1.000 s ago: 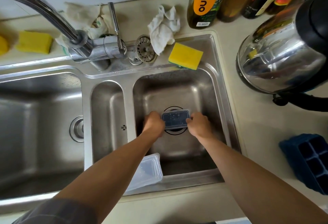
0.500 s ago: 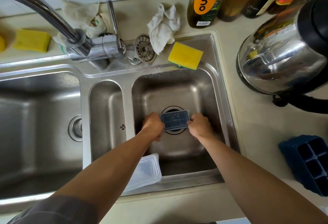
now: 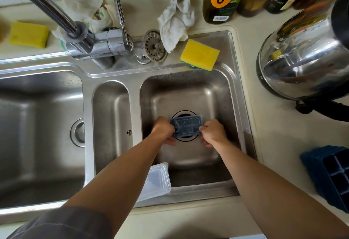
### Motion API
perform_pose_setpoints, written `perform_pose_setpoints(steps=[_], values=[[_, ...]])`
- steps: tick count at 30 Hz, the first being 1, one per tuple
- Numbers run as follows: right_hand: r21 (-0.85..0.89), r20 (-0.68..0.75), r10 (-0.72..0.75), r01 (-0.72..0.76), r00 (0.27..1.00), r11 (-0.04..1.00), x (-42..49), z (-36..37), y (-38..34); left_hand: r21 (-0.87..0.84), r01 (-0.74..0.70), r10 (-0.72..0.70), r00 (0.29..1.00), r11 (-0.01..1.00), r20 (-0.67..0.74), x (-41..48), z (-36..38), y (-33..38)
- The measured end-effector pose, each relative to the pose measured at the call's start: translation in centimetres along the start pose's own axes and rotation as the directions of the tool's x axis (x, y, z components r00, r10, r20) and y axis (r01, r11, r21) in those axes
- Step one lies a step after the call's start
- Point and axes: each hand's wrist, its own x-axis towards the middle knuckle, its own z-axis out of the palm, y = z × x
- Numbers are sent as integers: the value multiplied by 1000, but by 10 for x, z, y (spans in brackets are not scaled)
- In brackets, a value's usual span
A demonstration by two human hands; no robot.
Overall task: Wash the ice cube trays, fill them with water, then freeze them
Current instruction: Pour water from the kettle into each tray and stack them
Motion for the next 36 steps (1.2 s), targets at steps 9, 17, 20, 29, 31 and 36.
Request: perform_pose_setpoints(steps=[9,17,20,29,31,36], values=[[15,-18,-12,12,1000,1000,-9,0,-2,51,3,-2,1000,999,-19,-8,0,5],[26,-126,-177,182,976,983,-75,-19,8,-81,-104,101,994,991,-40,-58,-3,11],[16,-136,-240,245,961,970,-110,-41,6,-137,-174,161,982,975,-94,-88,-7,18],[57,-22,-384,385,923,921,-216,-113,-11,-238,-342,318,939,909,-134,-183,-11,47],[11,-65,-412,413,909,911,-233,-129,-16,-134,-389,361,912,911,-192,-201,-18,55],[1,-269,-452,469,851,883,-265,-164,-39,304,-496,567,793,813,-222,-249,-29,81]])
